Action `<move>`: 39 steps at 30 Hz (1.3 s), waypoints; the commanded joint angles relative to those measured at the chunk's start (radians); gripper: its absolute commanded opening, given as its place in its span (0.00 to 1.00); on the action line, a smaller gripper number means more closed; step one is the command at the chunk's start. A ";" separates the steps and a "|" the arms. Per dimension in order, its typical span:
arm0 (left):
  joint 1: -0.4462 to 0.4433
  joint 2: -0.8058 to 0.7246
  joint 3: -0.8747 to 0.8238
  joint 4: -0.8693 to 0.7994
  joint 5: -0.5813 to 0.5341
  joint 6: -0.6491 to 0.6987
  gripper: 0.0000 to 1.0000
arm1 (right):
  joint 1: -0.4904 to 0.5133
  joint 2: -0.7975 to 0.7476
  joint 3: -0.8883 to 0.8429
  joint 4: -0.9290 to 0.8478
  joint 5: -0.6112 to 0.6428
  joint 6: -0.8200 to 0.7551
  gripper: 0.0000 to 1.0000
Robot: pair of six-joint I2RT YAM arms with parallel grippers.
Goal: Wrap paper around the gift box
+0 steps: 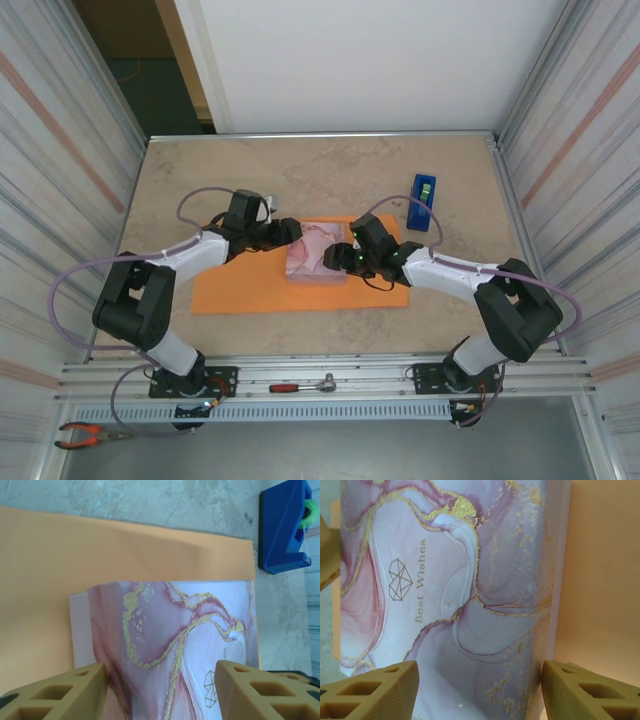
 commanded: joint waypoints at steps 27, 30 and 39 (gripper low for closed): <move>0.029 -0.125 -0.095 -0.029 -0.047 0.061 0.61 | -0.038 -0.045 0.001 -0.023 0.011 0.015 0.61; 0.033 -0.190 -0.106 -0.051 -0.061 0.070 0.63 | -0.050 -0.141 -0.044 -0.097 0.076 0.021 0.69; 0.033 -0.368 -0.188 -0.110 -0.061 0.093 0.70 | -0.213 -0.510 -0.298 -0.346 0.130 0.065 0.80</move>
